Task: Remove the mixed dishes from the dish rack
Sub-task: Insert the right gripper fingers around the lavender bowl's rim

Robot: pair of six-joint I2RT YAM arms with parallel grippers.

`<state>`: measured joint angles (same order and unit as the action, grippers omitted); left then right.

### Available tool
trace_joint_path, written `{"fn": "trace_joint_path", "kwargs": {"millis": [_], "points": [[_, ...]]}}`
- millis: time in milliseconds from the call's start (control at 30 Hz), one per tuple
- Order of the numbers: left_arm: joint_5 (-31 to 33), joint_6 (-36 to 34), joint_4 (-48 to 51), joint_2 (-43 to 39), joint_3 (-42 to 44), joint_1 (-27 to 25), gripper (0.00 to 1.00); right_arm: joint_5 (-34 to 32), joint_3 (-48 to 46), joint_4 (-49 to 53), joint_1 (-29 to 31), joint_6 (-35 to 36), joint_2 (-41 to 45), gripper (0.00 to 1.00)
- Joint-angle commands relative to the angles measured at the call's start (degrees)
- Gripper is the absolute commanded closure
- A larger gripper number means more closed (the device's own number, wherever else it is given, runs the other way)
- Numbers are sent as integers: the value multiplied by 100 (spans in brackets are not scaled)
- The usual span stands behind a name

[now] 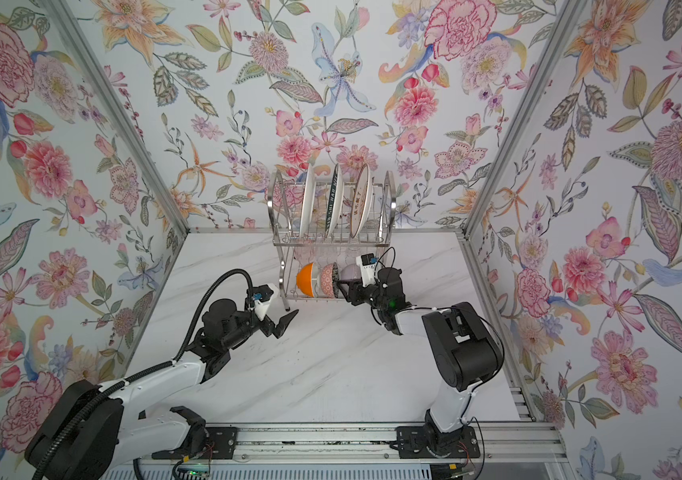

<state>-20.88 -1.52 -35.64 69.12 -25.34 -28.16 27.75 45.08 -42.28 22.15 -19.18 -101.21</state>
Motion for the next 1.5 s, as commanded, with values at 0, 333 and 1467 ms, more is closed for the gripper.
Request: {"fn": "trace_joint_path", "kwargs": {"millis": [0, 333, 1467], "points": [[56, -103, 122, 74, -199, -82, 1, 272, 121, -234, -35, -109, -101, 48], [156, -136, 139, 128, -234, -215, 1, 523, 134, -351, -157, -178, -178, 55], [197, -122, 168, 78, -212, -374, 1, 829, 136, -645, -229, -305, -378, 65]]}}
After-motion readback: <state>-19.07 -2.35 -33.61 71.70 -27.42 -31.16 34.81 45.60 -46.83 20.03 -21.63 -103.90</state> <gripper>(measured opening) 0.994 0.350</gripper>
